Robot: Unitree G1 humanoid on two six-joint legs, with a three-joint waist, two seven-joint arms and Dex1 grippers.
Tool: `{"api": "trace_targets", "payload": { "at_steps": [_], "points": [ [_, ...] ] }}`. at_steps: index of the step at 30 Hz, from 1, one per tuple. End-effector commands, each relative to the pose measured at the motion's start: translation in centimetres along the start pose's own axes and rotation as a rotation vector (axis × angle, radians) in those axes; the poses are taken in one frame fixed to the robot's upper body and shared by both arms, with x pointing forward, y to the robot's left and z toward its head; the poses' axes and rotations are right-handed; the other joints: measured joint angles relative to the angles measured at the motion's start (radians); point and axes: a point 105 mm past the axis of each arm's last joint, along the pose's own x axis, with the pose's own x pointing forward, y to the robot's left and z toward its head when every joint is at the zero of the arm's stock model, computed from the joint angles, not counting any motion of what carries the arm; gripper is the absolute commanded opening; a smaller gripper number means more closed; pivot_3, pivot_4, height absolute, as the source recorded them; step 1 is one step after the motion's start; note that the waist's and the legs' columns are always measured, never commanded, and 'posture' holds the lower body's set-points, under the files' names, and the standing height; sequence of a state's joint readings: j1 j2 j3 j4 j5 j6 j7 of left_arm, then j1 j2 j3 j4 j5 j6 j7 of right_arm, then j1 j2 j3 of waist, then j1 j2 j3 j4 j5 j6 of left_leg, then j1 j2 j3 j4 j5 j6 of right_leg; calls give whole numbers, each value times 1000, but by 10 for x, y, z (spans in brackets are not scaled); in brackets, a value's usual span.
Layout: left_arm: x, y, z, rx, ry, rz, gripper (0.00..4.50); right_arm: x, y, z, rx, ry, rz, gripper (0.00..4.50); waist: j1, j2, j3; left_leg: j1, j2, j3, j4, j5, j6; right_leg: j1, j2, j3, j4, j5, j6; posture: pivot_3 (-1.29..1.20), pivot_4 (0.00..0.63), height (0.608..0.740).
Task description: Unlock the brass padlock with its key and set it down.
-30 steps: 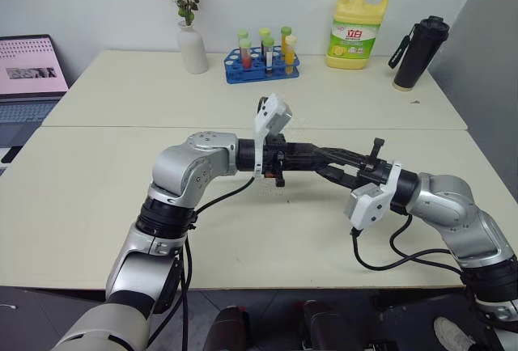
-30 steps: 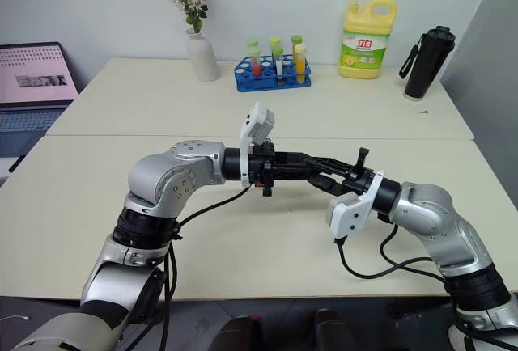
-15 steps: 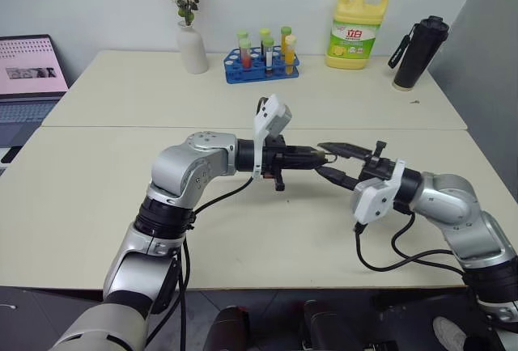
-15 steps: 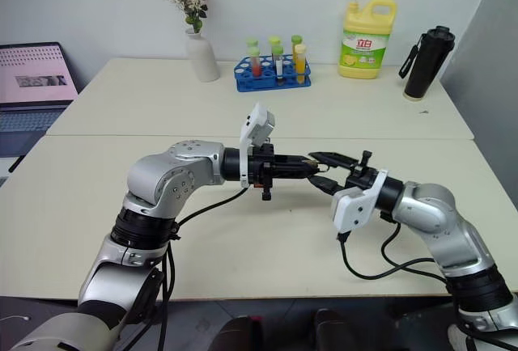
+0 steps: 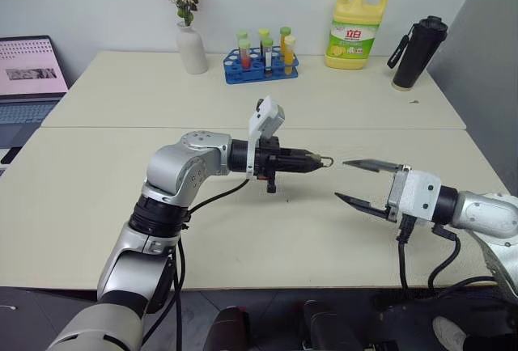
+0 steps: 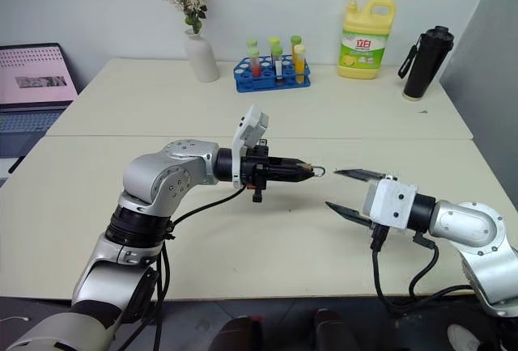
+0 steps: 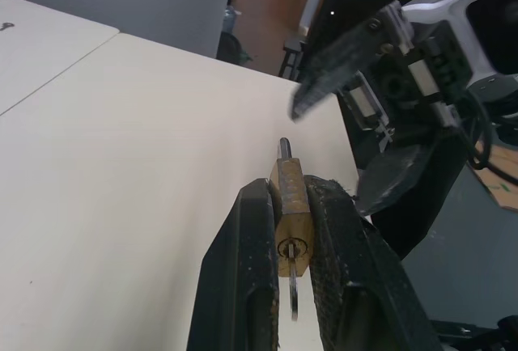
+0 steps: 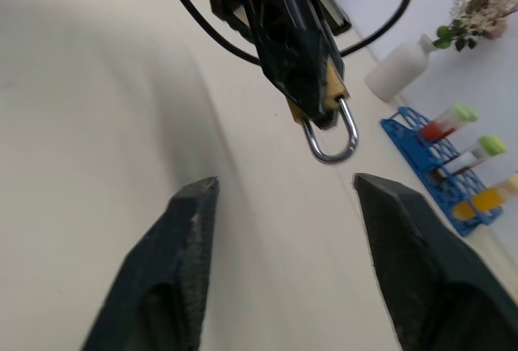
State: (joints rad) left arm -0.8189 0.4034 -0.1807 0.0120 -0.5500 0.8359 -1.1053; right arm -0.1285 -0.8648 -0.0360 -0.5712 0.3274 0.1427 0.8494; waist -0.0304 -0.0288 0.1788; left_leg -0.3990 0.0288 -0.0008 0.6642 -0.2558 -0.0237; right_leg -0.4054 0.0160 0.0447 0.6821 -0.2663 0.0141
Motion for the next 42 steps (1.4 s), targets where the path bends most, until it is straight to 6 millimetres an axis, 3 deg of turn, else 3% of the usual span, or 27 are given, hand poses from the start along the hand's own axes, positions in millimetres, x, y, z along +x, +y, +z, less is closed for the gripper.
{"api": "trace_targets", "payload": {
  "at_steps": [1,5,17,29,42],
  "points": [
    [0,-7,16,48,-29,-50,190,0,-1,20,82,-56,6,1440,1,0,0,0,0,0,0,0,0,0,0,0,0,0,0,0,150,740],
    [-2,-19,21,36,-40,-128,190,6,-9,28,142,-98,-8,6,0,0,0,0,0,0,0,0,0,0,0,0,0,0,0,0,150,740],
    [-9,-31,18,57,-21,-173,190,13,-23,29,142,-111,-15,0,1,0,0,-1,0,0,0,0,0,0,0,0,-1,0,0,0,150,740],
    [-10,-39,19,38,-20,-222,190,19,-10,19,107,-77,119,0,1,0,0,-1,0,0,0,0,0,0,0,-1,-1,0,0,0,150,740],
    [-14,-46,11,40,22,-247,190,19,-13,16,138,-87,129,0,1,0,0,-1,0,0,0,0,0,0,0,0,-1,0,0,0,150,740]
  ]
}}
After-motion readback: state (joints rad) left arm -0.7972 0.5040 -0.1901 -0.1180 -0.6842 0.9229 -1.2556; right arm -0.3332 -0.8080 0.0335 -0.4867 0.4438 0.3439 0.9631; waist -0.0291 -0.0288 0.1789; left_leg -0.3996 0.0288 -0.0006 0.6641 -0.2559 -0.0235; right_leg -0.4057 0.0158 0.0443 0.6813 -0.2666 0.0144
